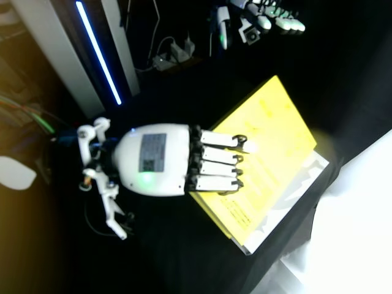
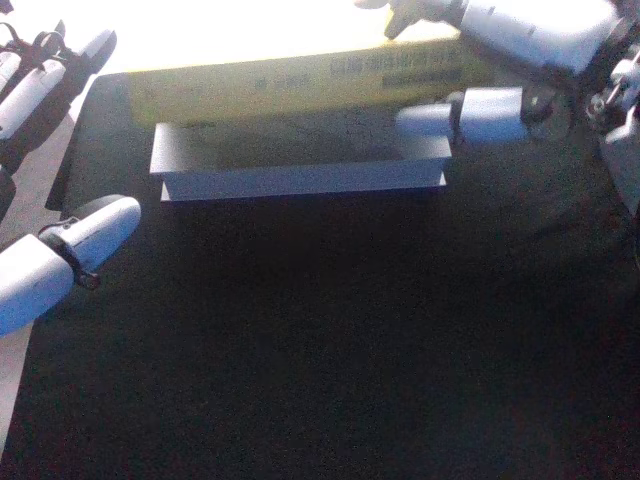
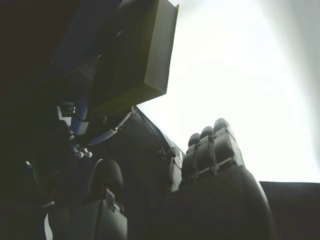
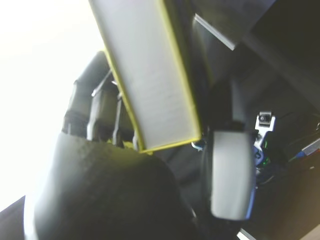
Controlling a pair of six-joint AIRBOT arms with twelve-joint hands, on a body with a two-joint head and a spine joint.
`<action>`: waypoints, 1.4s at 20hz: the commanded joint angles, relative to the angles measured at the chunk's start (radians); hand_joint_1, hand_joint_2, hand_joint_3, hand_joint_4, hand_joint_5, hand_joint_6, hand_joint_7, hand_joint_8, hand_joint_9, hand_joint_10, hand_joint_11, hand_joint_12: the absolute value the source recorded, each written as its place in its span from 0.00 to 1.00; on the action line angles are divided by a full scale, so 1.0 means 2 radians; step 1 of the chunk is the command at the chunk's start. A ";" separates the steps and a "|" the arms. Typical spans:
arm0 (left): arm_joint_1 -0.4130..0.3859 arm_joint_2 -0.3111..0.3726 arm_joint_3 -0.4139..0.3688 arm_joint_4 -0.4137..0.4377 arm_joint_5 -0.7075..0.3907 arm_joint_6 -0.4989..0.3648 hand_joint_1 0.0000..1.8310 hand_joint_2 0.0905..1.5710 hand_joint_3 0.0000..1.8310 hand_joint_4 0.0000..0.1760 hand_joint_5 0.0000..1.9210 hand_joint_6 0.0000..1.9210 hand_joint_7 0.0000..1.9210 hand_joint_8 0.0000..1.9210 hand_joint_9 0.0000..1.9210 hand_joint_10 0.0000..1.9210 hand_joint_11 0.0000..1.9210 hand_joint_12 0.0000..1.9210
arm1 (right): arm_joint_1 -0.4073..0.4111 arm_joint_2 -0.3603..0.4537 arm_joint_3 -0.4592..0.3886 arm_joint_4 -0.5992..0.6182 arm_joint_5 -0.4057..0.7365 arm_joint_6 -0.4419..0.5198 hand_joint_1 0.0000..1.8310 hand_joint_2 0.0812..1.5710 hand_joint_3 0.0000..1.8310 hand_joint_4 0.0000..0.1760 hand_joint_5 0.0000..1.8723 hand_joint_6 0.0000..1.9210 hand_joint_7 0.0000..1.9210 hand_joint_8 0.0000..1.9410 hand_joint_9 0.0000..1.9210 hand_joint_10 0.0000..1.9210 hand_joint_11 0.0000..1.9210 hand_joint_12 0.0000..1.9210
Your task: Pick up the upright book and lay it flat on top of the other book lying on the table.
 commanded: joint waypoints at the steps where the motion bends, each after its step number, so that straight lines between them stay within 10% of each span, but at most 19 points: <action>1: -0.002 0.004 0.000 0.010 -0.065 -0.002 0.16 0.82 0.00 1.00 0.00 0.00 0.00 0.00 0.00 0.00 0.00 0.00 | -0.003 -0.003 -0.001 0.008 0.006 0.010 0.16 0.91 0.01 0.00 0.00 0.13 0.12 0.01 0.01 0.46 0.00 0.85; 4: -0.002 0.004 -0.001 0.010 -0.065 -0.002 0.17 0.81 0.00 0.99 0.00 0.00 0.00 0.00 0.00 0.00 0.00 0.00 | -0.003 -0.001 0.004 -0.006 0.035 0.076 0.13 0.85 0.00 0.00 0.00 0.00 0.00 0.00 0.00 0.06 0.00 0.59; 7: 0.000 0.005 -0.002 0.007 -0.065 -0.002 0.19 0.82 0.00 0.93 0.00 0.00 0.00 0.00 0.00 0.00 0.00 0.00 | -0.003 0.019 -0.015 -0.030 0.081 0.148 0.14 0.80 0.00 0.00 0.00 0.00 0.00 0.00 0.00 0.00 0.00 0.65; 12: 0.007 0.010 -0.006 0.002 -0.065 -0.002 0.18 0.81 0.00 1.00 0.00 0.00 0.00 0.00 0.00 0.00 0.00 0.00 | -0.003 0.091 -0.079 -0.030 0.115 0.148 0.02 0.75 0.00 0.27 0.00 0.00 0.00 0.00 0.00 0.00 0.00 0.01; 16: 0.009 0.011 -0.006 -0.002 -0.065 -0.002 0.24 0.78 0.00 1.00 0.00 0.00 0.00 0.00 0.00 0.00 0.00 0.00 | -0.003 0.152 -0.122 -0.010 0.153 0.148 0.01 0.75 0.00 0.03 0.00 0.00 0.00 0.00 0.00 0.00 0.02 0.01; 18: 0.009 0.015 -0.006 -0.002 -0.065 -0.002 0.26 0.78 0.00 1.00 0.00 0.00 0.00 0.00 0.00 0.00 0.00 0.00 | -0.003 0.179 -0.141 -0.002 0.169 0.148 0.06 0.76 0.00 0.10 0.00 0.00 0.00 0.00 0.00 0.00 0.00 0.00; 19: 0.009 0.017 -0.006 -0.002 -0.065 -0.002 0.24 0.77 0.00 1.00 0.00 0.00 0.00 0.00 0.00 0.00 0.00 0.00 | -0.004 0.186 -0.147 0.001 0.174 0.148 0.11 0.76 0.00 0.33 0.00 0.00 0.00 0.00 0.00 0.00 0.00 0.00; 20: 0.009 0.021 -0.007 -0.002 -0.066 -0.002 0.24 0.76 0.00 1.00 0.00 0.00 0.00 0.00 0.00 0.00 0.00 0.00 | -0.014 0.195 -0.154 0.011 0.188 0.148 0.17 0.78 0.00 0.12 0.00 0.00 0.00 0.00 0.00 0.00 0.00 0.00; 22: 0.008 0.029 -0.007 0.003 -0.066 -0.002 0.23 0.74 0.00 1.00 0.00 0.00 0.00 0.00 0.00 0.00 0.00 0.00 | -0.042 0.208 -0.163 0.044 0.223 0.148 0.20 0.79 0.01 0.05 0.00 0.00 0.00 0.00 0.00 0.00 0.00 0.00; 24: 0.006 0.037 -0.006 0.008 -0.066 -0.002 0.19 0.73 0.00 1.00 0.00 0.00 0.00 0.00 0.00 0.00 0.00 0.00 | -0.064 0.215 -0.168 0.071 0.253 0.148 0.15 0.77 0.00 0.21 0.00 0.00 0.00 0.00 0.00 0.00 0.00 0.00; 26: 0.005 0.045 -0.006 0.012 -0.066 -0.002 0.15 0.70 0.00 1.00 0.00 0.00 0.00 0.00 0.00 0.00 0.00 0.00 | -0.078 0.221 -0.173 0.085 0.269 0.148 0.15 0.76 0.00 0.00 0.00 0.00 0.00 0.00 0.00 0.00 0.01 0.01; 28: 0.003 0.046 -0.004 0.013 -0.066 -0.004 0.16 0.69 0.00 1.00 0.00 0.00 0.00 0.00 0.00 0.00 0.00 0.00 | -0.085 0.228 -0.179 0.092 0.272 0.148 0.14 0.76 0.00 0.00 0.00 0.00 0.00 0.00 0.00 0.00 0.00 0.34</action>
